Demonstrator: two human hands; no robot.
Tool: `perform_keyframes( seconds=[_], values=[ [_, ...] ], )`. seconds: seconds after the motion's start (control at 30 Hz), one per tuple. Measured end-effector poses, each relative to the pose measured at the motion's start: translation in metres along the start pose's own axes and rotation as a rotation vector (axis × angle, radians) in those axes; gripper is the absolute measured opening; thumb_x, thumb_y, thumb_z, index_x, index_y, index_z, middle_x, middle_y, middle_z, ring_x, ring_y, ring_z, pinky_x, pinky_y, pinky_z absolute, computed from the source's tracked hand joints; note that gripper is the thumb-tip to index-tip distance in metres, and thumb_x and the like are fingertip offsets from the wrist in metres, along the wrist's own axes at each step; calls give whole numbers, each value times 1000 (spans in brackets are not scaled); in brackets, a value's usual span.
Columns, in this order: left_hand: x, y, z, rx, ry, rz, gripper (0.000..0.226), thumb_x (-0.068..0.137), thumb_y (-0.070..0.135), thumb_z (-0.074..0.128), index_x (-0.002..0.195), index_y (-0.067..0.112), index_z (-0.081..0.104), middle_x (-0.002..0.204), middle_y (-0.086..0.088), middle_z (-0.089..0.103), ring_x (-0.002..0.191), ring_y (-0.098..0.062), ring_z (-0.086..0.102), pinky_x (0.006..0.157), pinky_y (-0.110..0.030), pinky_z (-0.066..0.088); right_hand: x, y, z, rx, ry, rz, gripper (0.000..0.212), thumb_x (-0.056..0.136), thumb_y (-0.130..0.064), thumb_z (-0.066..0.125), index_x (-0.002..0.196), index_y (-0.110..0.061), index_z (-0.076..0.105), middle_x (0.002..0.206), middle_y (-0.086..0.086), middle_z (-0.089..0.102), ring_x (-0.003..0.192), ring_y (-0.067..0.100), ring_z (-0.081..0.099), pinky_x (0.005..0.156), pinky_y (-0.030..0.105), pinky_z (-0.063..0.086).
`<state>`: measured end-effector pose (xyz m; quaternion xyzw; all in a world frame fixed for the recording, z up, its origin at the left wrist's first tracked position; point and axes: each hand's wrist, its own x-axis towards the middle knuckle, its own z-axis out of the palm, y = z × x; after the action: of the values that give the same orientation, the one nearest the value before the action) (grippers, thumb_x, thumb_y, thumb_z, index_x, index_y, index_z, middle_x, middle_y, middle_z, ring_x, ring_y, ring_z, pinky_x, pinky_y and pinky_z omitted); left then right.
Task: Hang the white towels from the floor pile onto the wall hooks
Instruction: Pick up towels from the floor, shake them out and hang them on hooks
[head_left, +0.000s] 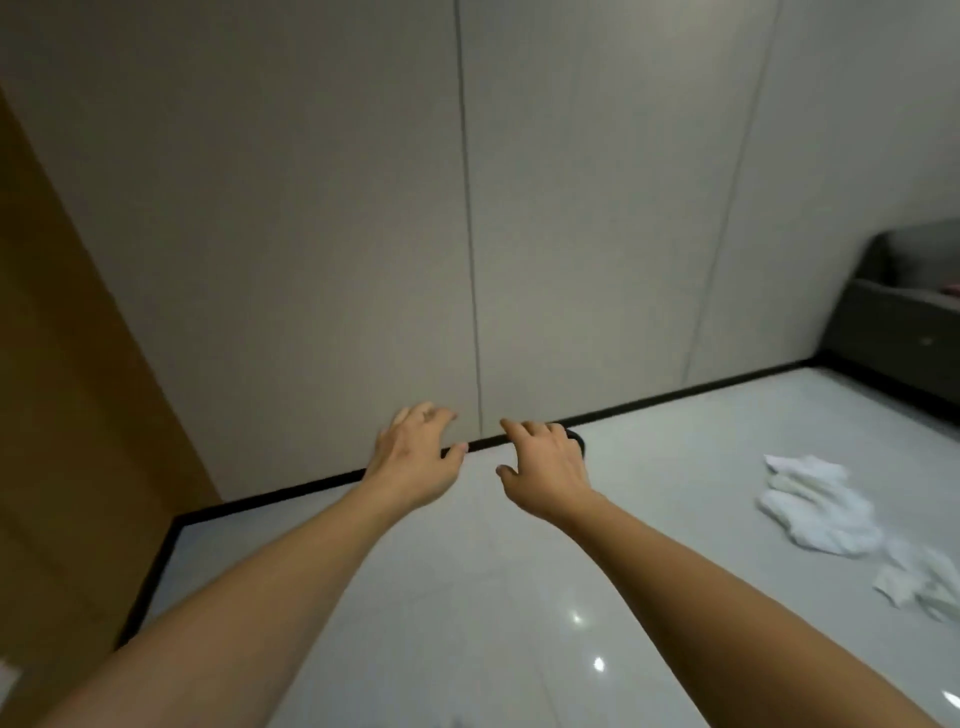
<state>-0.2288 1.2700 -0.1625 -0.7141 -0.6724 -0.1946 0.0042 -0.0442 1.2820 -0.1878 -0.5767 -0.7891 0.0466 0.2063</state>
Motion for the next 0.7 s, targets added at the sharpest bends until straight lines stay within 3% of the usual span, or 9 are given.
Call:
perform_keyframes(
  seconds=[0.17,0.33,0.7],
  values=[
    [87,139,89,-111,-155,281,50,88,51,52,134,30,48,136,2,49,128,-21,40,104,-39,38,-15,156,-32,-78,38,349,60,88,-40,57,143,-28,35,138,4,49,123,28,43,98,42,38],
    [155,257,162,-154,-295,538,52,90,51,48,138,31,42,143,1,43,130,-22,38,105,-42,37,-18,276,-59,-133,39,631,60,89,-40,55,143,-27,34,135,4,49,122,29,44,97,43,37],
    [239,479,270,-235,-446,925,52,90,51,49,137,30,43,142,-1,44,128,-23,40,100,-39,39,-44,461,-113,-144,116,1035,54,88,-39,55,138,-26,39,126,3,52,118,28,46,94,40,38]
  ],
)
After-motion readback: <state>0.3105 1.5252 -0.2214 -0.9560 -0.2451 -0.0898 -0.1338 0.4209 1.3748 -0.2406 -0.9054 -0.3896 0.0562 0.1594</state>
